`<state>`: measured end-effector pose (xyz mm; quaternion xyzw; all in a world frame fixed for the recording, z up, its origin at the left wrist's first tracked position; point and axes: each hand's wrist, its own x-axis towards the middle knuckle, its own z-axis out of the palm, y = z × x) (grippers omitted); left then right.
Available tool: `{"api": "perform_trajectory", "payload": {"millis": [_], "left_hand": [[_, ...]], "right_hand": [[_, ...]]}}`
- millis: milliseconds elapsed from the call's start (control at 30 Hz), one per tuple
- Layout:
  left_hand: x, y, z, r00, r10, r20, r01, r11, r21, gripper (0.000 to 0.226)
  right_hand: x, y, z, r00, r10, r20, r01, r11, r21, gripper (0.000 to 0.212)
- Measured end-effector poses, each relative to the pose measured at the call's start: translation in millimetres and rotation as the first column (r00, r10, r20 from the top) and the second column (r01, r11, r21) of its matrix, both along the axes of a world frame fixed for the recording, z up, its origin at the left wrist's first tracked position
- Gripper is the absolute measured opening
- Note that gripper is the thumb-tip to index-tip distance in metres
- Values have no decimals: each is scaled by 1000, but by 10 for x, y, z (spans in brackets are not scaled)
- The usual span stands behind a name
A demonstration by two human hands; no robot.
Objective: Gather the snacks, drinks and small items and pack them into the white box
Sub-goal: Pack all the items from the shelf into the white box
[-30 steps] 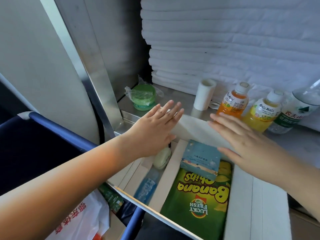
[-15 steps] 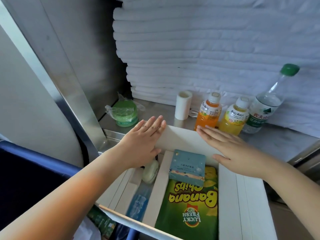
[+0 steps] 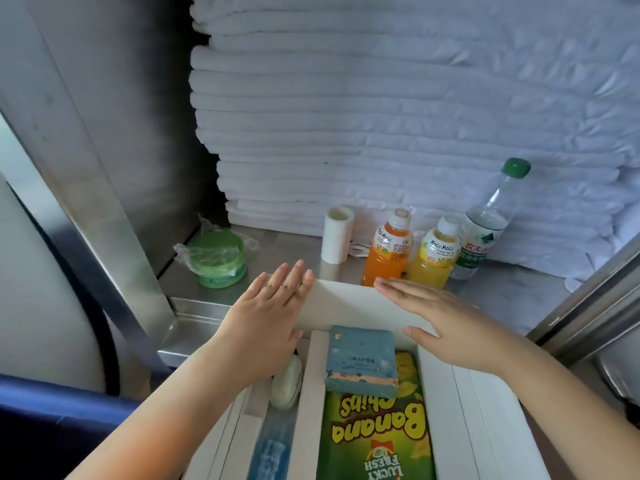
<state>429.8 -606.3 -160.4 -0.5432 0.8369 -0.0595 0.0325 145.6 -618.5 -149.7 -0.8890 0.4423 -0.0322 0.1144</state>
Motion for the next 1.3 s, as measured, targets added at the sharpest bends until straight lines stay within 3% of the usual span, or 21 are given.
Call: {"api": "perform_trajectory", "payload": {"millis": [100, 200, 333, 433, 500, 600, 667, 733, 833, 1133, 1233, 1300], "left_hand": [[2, -4, 28, 999, -8, -35, 9, 999, 33, 74], [-8, -5, 36, 999, -1, -46, 2, 1000, 30, 73], [-8, -24, 35, 996, -21, -90, 23, 999, 27, 73], [-15, -30, 18, 995, -19, -101, 20, 1000, 11, 73], [-19, -4, 29, 994, -8, -112, 10, 1000, 16, 76], [-21, 41, 126, 991, -86, -99, 82, 996, -47, 97], [-43, 33, 171, 988, -109, -113, 94, 986, -135, 92], [-53, 74, 202, 992, -52, -115, 49, 998, -25, 96], [-17, 29, 85, 994, -42, -103, 42, 999, 6, 76], [-42, 31, 94, 994, -3, -113, 6, 1000, 24, 72], [-45, 38, 102, 989, 13, -145, -8, 1000, 30, 73], [-40, 55, 117, 991, -33, -133, 25, 998, -56, 80]], "right_hand": [[27, 33, 51, 977, -98, 189, 97, 995, 18, 60], [27, 32, 151, 902, -204, 381, 260, 961, -100, 52], [-25, -76, 310, 798, -243, 552, 478, 813, -334, 50], [-53, -239, 411, 702, -298, 647, 630, 684, -369, 53], [-83, -391, 454, 633, -378, 676, 724, 598, -343, 61], [-129, -640, 513, 506, -455, 732, 836, 468, -287, 72], [-156, -789, 535, 371, -425, 826, 895, 402, -195, 76], [-200, -914, 512, 218, -404, 888, 929, 365, -61, 78], [-277, -1062, 427, 66, -466, 882, 920, 370, 127, 80], [-358, -1159, 279, 75, -498, 864, 938, 330, 109, 70], [-353, -1108, 343, 125, -435, 892, 944, 328, 27, 67], [-311, -1061, 449, 174, -358, 917, 942, 333, -48, 67]]}}
